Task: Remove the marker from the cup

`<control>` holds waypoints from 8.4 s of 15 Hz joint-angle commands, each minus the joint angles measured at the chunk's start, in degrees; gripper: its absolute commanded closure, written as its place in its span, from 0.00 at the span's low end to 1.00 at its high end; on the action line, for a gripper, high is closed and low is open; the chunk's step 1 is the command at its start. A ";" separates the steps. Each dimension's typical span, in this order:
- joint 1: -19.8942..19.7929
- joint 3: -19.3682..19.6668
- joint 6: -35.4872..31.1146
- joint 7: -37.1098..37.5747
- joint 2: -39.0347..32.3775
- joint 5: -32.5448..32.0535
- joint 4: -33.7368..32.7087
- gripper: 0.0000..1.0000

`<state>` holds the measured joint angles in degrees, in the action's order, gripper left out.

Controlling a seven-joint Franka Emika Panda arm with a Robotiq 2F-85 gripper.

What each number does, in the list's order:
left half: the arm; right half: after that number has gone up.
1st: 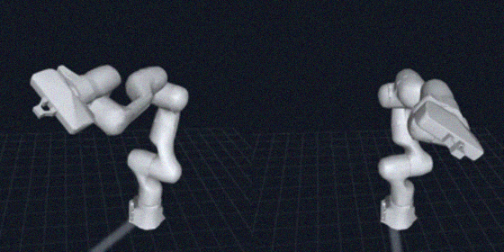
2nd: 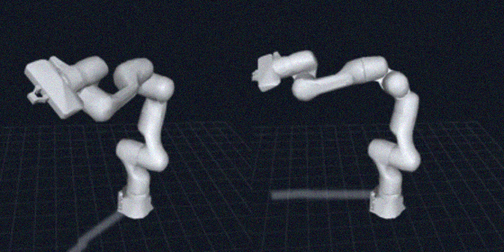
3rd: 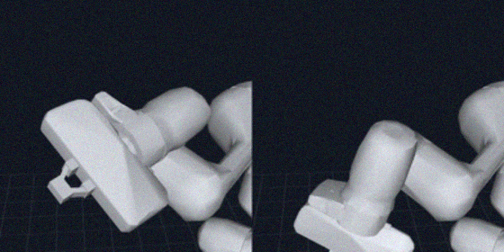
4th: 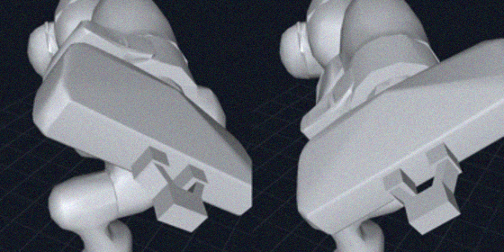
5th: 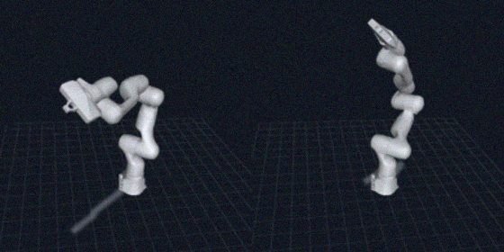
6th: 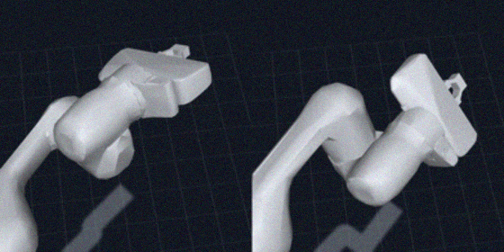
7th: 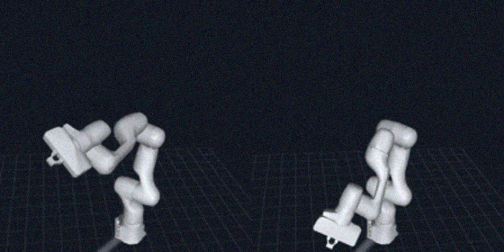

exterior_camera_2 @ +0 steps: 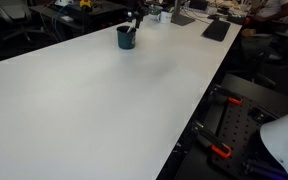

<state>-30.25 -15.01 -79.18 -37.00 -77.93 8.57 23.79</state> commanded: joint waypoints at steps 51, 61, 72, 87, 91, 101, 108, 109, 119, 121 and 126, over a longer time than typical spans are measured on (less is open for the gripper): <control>-1.96 -3.33 -11.56 -0.04 0.77 0.92 1.67 0.00; -2.99 -6.67 -9.60 1.31 -0.06 1.45 3.14 0.00; -3.49 -5.45 -7.89 4.66 -0.91 4.35 2.32 0.00; -4.58 -5.68 -8.21 7.86 -1.08 4.20 2.20 0.44; -4.84 -5.75 -8.14 7.66 -1.09 4.20 2.17 0.77; -4.98 -5.87 -8.23 7.43 -1.06 4.29 2.00 0.95; -4.85 -5.66 -9.41 6.23 -0.62 3.92 0.21 0.95; -4.87 -5.65 -9.48 6.15 -0.56 3.90 0.04 0.95; -4.28 -2.82 -11.52 3.77 1.38 6.40 -3.14 0.95; -4.23 -2.33 -12.44 2.55 2.17 6.99 -3.74 0.95; -4.29 -1.75 -14.76 0.34 4.67 8.08 -3.77 0.95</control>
<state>-34.82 -18.16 -92.47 -35.02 -74.99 15.04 20.01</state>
